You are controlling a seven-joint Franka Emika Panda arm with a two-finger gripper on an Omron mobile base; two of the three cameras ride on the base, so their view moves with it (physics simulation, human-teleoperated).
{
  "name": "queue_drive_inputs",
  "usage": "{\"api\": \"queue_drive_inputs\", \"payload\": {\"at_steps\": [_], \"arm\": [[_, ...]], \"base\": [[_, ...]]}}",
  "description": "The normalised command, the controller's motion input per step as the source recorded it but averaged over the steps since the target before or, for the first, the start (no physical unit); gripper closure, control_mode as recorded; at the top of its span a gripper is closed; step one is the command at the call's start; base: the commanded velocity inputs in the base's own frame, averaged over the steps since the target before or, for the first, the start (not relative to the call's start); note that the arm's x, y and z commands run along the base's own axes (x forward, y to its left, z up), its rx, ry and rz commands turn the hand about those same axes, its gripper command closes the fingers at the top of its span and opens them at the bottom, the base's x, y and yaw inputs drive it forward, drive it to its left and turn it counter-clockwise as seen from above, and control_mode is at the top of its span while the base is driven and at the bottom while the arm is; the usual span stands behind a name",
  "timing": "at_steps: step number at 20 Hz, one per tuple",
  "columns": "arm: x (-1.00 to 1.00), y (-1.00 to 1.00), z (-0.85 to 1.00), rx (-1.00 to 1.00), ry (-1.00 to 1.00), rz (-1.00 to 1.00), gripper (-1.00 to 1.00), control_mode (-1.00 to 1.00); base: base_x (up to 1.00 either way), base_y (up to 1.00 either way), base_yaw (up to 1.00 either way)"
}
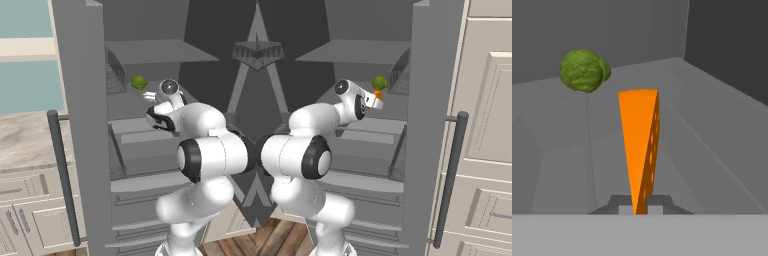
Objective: Pick the cheese from the fridge and the cheese grater from the cabinet and place them next to the salad bowl.
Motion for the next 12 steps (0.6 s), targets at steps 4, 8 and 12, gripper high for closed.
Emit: {"api": "queue_drive_inputs", "payload": {"at_steps": [4, 8, 12], "arm": [[-0.52, 0.0, 0.22, 0.0, 0.0, 0.0, 1.0, -1.0], [-0.6, 0.0, 0.24, 0.0, 0.0, 0.0, 1.0, -1.0], [-0.69, 0.0, 0.34, 0.01, 0.0, 0.0, 1.0, -1.0]], "base": [[0.0, 0.0, 0.0], [0.0, 0.0, 0.0], [0.0, 0.0, 0.0]]}}
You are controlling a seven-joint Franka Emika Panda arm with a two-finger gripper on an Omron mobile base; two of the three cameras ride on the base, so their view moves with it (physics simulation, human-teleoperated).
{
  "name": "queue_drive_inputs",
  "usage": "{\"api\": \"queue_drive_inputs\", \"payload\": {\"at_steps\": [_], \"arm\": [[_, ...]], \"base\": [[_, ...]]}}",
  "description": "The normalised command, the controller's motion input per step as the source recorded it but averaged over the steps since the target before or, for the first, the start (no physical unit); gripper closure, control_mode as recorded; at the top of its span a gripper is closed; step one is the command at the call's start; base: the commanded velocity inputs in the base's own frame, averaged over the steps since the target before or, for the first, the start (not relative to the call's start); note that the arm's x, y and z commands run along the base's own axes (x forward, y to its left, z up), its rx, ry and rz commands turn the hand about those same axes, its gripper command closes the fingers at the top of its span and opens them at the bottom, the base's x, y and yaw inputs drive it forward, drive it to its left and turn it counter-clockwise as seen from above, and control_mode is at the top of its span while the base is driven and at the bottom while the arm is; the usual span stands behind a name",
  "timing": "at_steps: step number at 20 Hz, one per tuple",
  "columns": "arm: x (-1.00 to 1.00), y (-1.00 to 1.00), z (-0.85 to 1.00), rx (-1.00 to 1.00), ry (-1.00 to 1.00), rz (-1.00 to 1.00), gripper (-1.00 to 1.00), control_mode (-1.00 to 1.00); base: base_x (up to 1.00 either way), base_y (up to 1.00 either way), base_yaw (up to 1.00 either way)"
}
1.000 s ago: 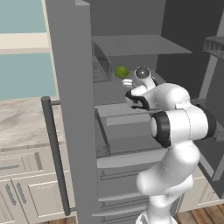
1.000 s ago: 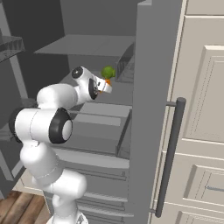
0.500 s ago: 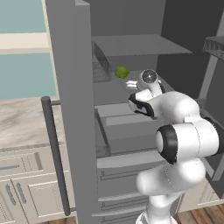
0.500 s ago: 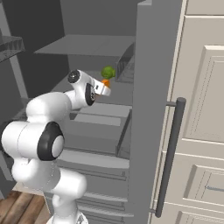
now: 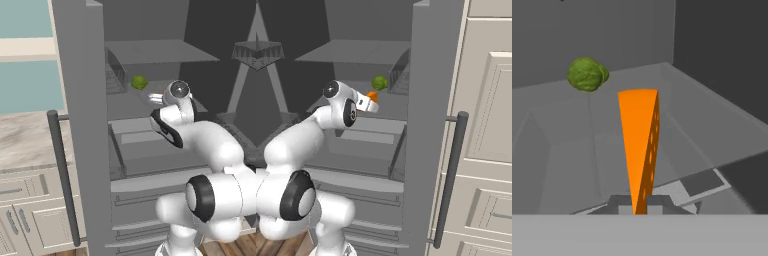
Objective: Pick the cheese from the fridge and the cheese grater from the cabinet and place them next to the salad bowl.
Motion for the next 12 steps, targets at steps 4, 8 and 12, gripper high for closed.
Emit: {"api": "queue_drive_inputs", "payload": {"at_steps": [4, 8, 12], "arm": [[-0.8, 0.0, 0.34, 0.03, 0.01, 0.0, 1.0, -1.0], [-0.86, 0.0, 0.2, 0.03, 0.04, 0.0, 1.0, -1.0], [-0.93, 0.0, 0.18, 0.0, 0.05, 0.0, 1.0, -1.0]], "base": [[0.0, 0.0, 0.0], [0.0, 0.0, 0.0], [0.0, 0.0, 0.0]]}}
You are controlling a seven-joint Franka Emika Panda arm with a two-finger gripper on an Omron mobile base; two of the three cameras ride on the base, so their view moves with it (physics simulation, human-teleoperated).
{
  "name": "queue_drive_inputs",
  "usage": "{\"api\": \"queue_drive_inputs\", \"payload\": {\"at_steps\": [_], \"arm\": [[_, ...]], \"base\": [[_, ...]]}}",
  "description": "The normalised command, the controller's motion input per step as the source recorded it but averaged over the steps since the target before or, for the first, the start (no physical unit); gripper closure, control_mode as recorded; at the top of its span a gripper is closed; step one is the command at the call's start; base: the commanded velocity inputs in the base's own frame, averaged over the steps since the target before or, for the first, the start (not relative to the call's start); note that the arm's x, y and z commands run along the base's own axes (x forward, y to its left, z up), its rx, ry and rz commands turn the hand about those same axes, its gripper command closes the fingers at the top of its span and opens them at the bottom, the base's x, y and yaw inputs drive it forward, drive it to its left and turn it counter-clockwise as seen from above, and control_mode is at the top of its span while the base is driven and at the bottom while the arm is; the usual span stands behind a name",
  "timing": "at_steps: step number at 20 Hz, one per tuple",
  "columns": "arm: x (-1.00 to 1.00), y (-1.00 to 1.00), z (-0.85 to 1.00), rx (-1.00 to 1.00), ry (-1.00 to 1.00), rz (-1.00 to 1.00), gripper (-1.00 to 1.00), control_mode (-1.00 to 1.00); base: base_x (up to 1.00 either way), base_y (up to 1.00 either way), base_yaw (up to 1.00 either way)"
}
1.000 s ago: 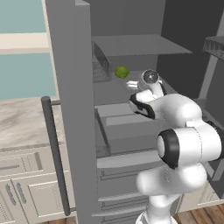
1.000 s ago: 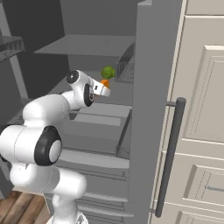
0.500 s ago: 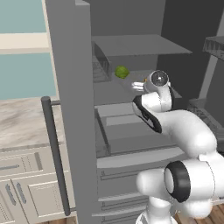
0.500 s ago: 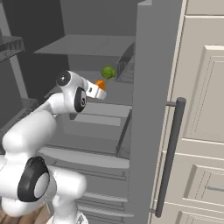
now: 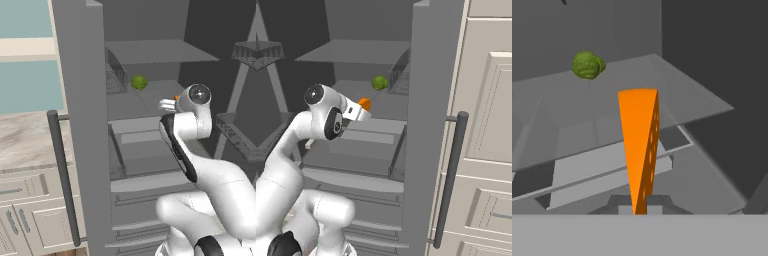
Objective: Pick the cheese from the fridge and the cheese grater from the cabinet and place them next to the salad bowl.
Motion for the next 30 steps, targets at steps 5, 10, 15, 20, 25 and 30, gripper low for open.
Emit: {"api": "queue_drive_inputs", "payload": {"at_steps": [5, 10, 15, 20, 25, 30], "arm": [[-0.98, 0.0, 0.24, 0.0, 0.04, 0.0, 1.0, -1.0], [-0.89, 0.0, 0.27, 0.0, 0.03, 0.0, 1.0, -1.0], [-0.81, 0.11, 0.1, 0.0, 0.08, 0.01, 1.0, -1.0], [-0.69, 0.15, 0.02, 0.0, 0.06, 0.05, 1.0, -1.0], [-0.56, 0.09, 0.0, 0.0, -0.08, 0.03, 1.0, -1.0], [-0.54, 0.05, 0.0, 0.0, -0.21, 0.01, 1.0, -1.0]], "base": [[0.0, 0.0, 0.0], [0.0, 0.0, 0.0], [0.0, 0.0, 0.0], [0.0, 0.0, 0.0], [0.0, 0.0, 0.0], [0.0, 0.0, 0.0]]}}
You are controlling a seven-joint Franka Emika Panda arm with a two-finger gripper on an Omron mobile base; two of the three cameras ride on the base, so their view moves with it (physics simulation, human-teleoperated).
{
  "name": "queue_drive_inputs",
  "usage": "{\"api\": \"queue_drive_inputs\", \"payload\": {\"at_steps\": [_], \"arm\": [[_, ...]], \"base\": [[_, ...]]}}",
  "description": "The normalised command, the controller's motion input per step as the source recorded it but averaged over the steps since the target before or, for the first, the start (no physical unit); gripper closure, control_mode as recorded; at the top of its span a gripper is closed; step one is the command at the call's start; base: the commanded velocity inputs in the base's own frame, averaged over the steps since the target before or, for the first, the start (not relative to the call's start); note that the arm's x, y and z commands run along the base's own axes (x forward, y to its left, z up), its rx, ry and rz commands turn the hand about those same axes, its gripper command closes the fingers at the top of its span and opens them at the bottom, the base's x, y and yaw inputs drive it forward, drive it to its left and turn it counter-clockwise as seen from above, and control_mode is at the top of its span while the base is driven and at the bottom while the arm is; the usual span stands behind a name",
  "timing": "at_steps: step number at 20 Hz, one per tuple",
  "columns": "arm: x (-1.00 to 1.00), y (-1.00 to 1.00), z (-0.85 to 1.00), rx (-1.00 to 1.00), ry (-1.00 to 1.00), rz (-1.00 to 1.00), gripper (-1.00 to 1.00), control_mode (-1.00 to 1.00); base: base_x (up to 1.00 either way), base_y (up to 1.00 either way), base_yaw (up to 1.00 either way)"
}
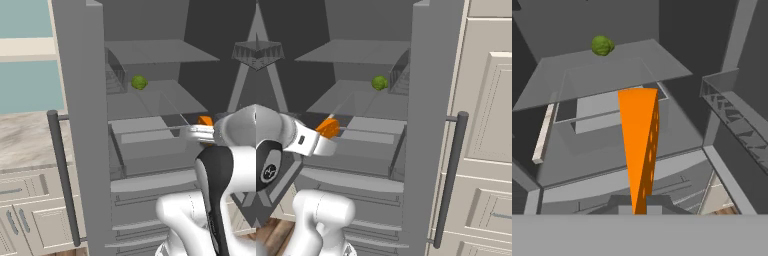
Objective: Pick the cheese from the fridge and the cheese grater from the cabinet and place them next to the salad bowl.
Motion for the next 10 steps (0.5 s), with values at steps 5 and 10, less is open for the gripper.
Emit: {"api": "queue_drive_inputs", "payload": {"at_steps": [5, 10], "arm": [[-0.21, 0.0, 0.0, 0.0, -0.04, 0.0, 1.0, -1.0], [0.0, 0.0, 0.0, 0.0, 0.0, 0.0, 1.0, -1.0]], "base": [[0.0, 0.0, 0.0], [0.0, 0.0, 0.0]]}}
